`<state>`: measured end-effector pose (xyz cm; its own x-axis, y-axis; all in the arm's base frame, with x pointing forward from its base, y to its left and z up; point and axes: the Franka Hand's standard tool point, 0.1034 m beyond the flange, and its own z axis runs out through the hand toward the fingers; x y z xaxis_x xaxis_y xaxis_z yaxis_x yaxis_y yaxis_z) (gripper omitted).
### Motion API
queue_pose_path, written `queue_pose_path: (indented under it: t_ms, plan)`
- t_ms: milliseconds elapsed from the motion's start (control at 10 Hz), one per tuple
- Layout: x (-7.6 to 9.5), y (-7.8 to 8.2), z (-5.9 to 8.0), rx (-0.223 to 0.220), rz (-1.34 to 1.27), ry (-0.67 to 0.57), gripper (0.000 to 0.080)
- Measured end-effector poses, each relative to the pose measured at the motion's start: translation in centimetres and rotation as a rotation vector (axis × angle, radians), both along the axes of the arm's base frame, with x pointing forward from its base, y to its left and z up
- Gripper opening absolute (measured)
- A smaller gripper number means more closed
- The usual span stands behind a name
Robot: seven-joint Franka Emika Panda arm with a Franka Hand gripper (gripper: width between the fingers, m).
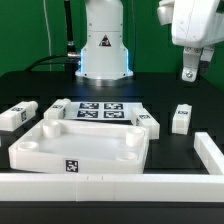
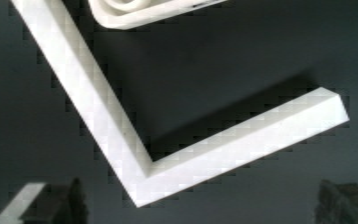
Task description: Assemble desk
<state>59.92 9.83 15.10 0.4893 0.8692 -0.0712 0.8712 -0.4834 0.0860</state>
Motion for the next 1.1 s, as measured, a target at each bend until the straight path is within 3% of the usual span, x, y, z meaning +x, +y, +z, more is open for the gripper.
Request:
queue_pose_path:
  t_ms: [500,700,1000,1100]
  plan:
    - [-0.1,-0.2,-0.2,0.004,0.020,-0.002,0.0649]
    - [-3.7,-3.0,-2.5,0.018,0.089,0.005,0.0649]
    - [-6.9,-6.5,-5.9,0.035,0.154,0.025,0.0649]
    - [-7.2,-6.9,-6.7,0.037,0.145,0.041,0.0649]
